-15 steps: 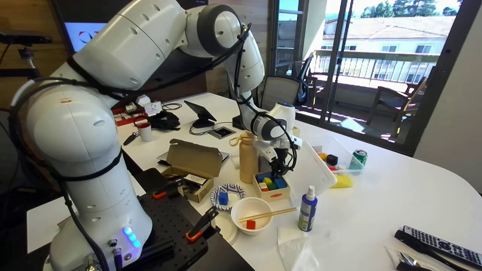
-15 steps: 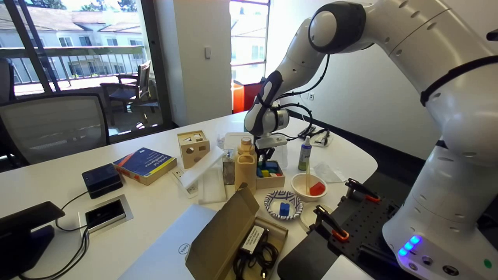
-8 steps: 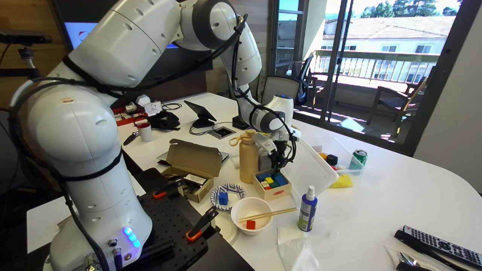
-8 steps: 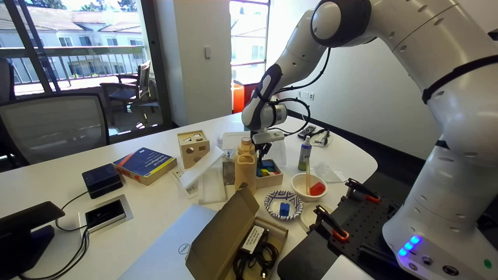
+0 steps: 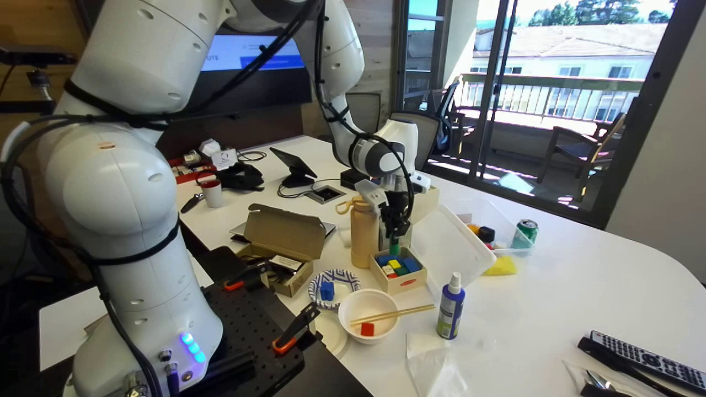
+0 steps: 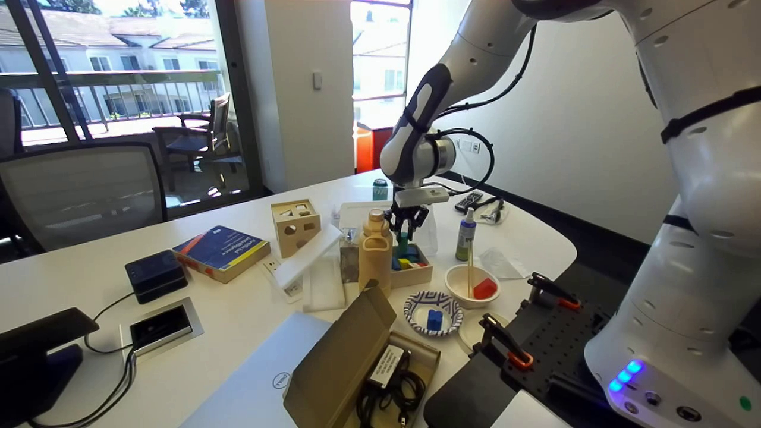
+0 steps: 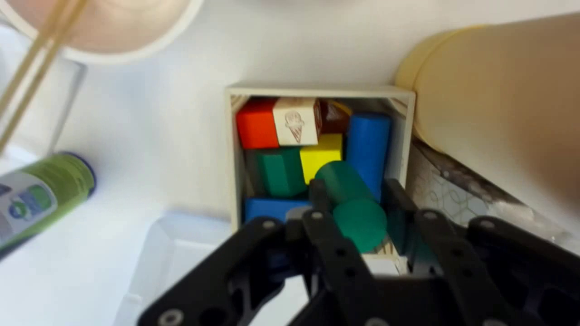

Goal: Shift the green block to the white bowl

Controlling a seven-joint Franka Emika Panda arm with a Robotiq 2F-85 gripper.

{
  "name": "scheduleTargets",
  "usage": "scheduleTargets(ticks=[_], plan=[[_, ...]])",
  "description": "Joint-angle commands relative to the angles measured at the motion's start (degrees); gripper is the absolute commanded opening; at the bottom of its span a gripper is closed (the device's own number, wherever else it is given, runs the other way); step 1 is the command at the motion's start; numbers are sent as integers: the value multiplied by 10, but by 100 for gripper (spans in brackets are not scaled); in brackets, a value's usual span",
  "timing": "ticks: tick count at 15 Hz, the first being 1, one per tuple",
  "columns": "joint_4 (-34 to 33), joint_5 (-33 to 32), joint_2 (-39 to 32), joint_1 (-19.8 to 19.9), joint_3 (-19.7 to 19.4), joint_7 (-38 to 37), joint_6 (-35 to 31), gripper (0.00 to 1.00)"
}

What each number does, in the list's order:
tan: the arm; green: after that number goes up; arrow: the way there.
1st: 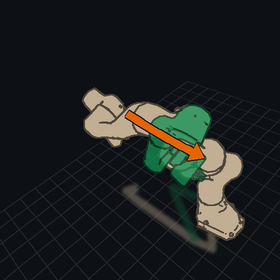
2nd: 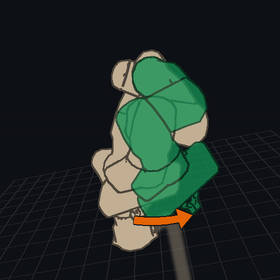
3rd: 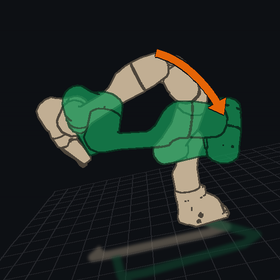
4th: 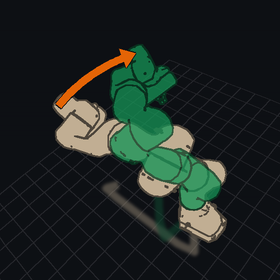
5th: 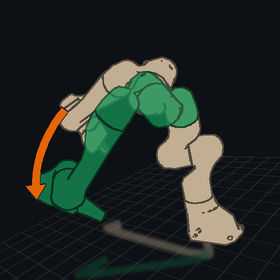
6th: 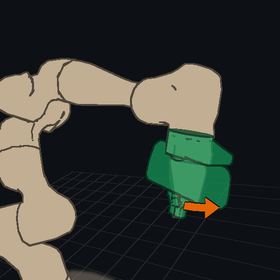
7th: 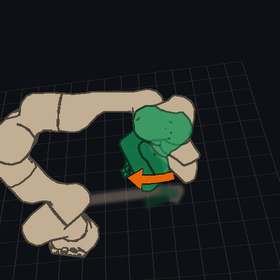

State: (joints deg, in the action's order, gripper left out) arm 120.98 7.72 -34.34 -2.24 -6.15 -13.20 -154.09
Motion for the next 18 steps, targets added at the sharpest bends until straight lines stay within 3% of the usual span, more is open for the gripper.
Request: scheduleTargets(ticks=[1,6,9,13,18], plan=[[126,-5,95,-19,-19,-55,-4,8],[249,2,172,-26,-27,-119,-52,8],[300,-7,193,-29,-53,-158,-110,8],[311,9,171,-12,-71,-151,-160,8],[278,60,127,36,-34,-119,-161,8]])
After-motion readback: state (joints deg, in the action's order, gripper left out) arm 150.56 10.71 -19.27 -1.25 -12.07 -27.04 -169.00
